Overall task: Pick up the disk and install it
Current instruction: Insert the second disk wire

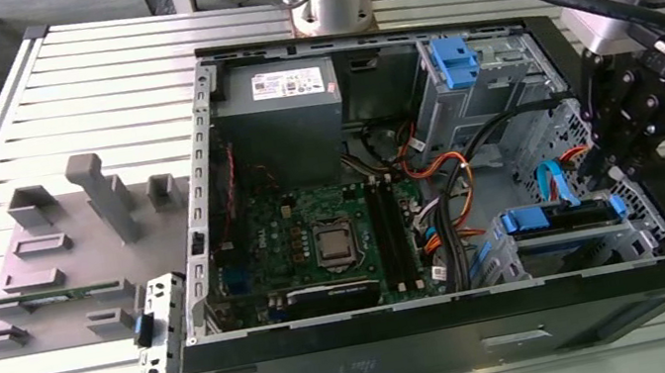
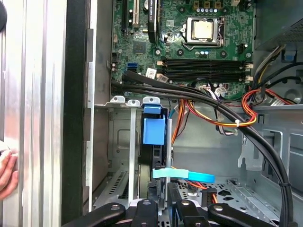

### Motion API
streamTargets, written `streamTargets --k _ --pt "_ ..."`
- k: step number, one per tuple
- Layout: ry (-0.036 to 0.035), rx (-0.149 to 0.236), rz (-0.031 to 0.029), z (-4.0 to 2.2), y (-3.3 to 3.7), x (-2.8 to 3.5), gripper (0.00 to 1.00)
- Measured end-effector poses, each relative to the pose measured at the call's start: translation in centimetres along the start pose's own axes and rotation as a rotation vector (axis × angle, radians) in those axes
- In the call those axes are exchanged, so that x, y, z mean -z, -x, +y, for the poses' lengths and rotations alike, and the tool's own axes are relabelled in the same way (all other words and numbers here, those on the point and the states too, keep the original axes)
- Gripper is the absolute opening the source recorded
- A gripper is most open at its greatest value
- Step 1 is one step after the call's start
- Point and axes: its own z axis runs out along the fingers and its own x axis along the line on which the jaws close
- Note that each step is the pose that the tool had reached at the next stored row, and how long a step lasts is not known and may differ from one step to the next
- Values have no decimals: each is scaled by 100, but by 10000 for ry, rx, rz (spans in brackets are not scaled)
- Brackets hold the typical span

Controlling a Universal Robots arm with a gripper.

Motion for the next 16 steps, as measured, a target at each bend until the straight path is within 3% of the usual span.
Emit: streamTargets --k 16 --pt "0 0 -4 0 43 -5 23"
